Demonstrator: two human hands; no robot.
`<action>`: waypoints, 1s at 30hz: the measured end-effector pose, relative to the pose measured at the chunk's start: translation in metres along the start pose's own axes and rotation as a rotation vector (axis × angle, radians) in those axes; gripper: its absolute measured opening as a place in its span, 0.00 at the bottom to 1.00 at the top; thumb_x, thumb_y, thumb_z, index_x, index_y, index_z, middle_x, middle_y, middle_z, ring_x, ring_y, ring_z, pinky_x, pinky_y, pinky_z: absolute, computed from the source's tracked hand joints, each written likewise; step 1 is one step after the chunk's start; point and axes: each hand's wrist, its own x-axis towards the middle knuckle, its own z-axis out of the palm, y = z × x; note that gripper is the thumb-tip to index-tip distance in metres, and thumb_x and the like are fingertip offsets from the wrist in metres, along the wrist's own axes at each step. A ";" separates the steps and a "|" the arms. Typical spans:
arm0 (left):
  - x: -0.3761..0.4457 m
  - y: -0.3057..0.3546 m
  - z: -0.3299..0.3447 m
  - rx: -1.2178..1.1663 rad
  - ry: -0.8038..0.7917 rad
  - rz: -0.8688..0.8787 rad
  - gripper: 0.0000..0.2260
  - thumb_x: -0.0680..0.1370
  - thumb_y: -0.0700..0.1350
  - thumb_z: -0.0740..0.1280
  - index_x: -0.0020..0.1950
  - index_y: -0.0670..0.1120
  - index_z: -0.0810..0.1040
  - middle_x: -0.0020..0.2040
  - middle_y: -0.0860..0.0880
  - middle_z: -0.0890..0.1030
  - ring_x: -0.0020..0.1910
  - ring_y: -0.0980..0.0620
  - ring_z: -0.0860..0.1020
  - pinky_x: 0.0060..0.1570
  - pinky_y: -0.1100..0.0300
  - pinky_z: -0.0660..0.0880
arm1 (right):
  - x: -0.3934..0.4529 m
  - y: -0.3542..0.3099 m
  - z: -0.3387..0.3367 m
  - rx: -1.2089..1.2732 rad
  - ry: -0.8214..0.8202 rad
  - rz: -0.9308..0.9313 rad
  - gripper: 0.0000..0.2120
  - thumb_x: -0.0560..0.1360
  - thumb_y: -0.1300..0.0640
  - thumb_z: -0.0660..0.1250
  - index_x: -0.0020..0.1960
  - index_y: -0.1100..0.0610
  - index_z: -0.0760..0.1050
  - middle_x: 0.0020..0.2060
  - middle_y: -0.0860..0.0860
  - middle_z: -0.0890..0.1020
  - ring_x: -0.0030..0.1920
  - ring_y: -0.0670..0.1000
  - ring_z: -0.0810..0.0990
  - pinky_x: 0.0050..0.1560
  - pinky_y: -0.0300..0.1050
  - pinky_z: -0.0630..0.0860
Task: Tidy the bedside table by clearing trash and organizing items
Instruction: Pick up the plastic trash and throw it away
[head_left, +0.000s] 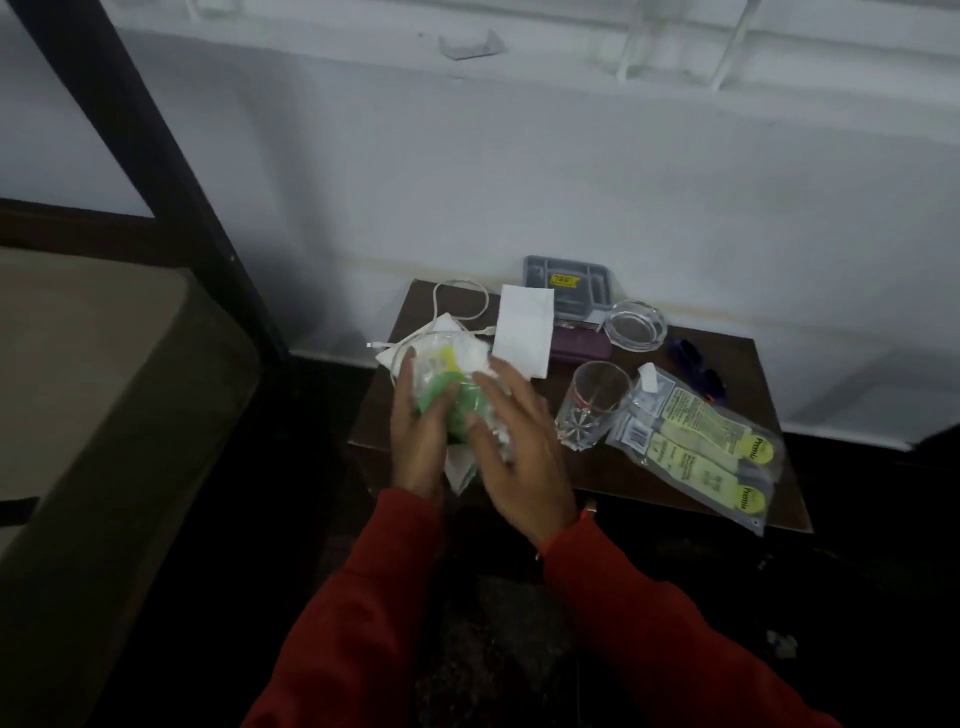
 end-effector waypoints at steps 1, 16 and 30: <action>-0.004 -0.003 0.007 -0.050 -0.053 -0.054 0.21 0.82 0.41 0.65 0.75 0.51 0.72 0.67 0.44 0.81 0.61 0.47 0.82 0.58 0.52 0.80 | -0.004 -0.002 -0.005 -0.103 -0.056 -0.016 0.21 0.80 0.45 0.59 0.70 0.50 0.73 0.75 0.43 0.68 0.69 0.50 0.70 0.65 0.56 0.70; -0.009 -0.026 0.033 0.034 -0.029 0.055 0.13 0.82 0.51 0.67 0.64 0.47 0.81 0.61 0.44 0.84 0.64 0.40 0.80 0.64 0.42 0.78 | -0.037 0.121 -0.162 -0.402 0.300 0.190 0.14 0.77 0.52 0.66 0.60 0.55 0.79 0.61 0.55 0.77 0.62 0.58 0.75 0.66 0.57 0.70; -0.004 -0.015 0.034 0.119 -0.019 0.139 0.16 0.79 0.56 0.69 0.64 0.52 0.81 0.64 0.46 0.83 0.64 0.46 0.81 0.65 0.45 0.78 | -0.052 0.186 -0.174 -0.663 -0.034 0.679 0.17 0.80 0.48 0.61 0.67 0.47 0.75 0.66 0.53 0.78 0.65 0.61 0.75 0.66 0.65 0.66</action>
